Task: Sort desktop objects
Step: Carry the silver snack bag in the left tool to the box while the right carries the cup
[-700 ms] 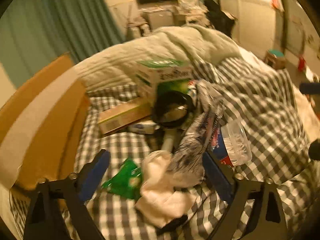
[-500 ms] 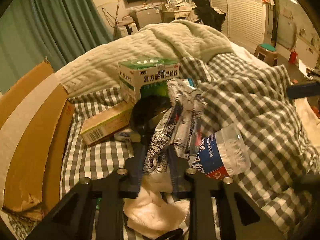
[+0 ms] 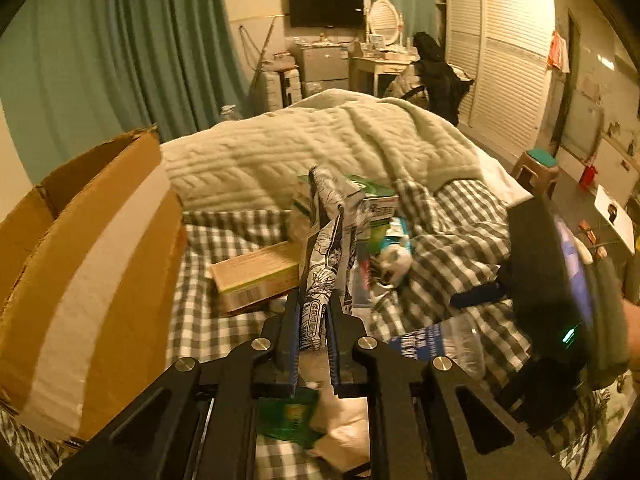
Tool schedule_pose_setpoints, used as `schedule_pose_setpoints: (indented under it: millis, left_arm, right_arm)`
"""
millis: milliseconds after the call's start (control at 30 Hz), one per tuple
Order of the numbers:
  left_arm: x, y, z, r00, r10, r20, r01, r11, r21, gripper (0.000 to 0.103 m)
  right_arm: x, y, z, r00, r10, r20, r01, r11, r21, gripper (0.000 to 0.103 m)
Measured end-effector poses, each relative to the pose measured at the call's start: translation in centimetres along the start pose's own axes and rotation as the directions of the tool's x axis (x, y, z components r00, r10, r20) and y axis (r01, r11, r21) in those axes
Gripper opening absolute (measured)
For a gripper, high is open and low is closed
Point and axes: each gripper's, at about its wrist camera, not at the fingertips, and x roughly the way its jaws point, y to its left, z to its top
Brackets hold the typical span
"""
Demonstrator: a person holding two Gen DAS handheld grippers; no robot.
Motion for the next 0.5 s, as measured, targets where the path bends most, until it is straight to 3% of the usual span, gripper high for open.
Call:
schedule_pose_setpoints:
  millis: [33, 100, 300, 500]
  left_arm:
    - [0.0, 0.5, -0.1, 1.0, -0.009, -0.002, 0.008, 1.0, -0.016, 0.012]
    - [0.3, 1.6, -0.2, 1.0, -0.018, -0.014, 0.017, 0.999, -0.049, 0.012]
    - [0.3, 2.7, -0.9, 1.0, -0.009, -0.03, 0.007, 0.997, -0.08, 0.012]
    - [-2.8, 2.5, -0.5, 1.0, -0.005, 0.016, 0.007, 0.996, -0.084, 0.01]
  right_arm:
    - [0.8, 0.4, 0.1, 1.0, -0.008, -0.021, 0.007, 1.0, -0.021, 0.102]
    - [1.7, 0.8, 0.2, 0.998, -0.031, -0.056, 0.029, 0.999, -0.031, 0.081]
    - [0.7, 1.0, -0.4, 0.999, -0.034, -0.028, 0.035, 0.998, 0.047, 0.074]
    - [-4.0, 2.5, -1.0, 0.989, -0.146, 0.031, 0.144, 0.988, 0.059, 0.068]
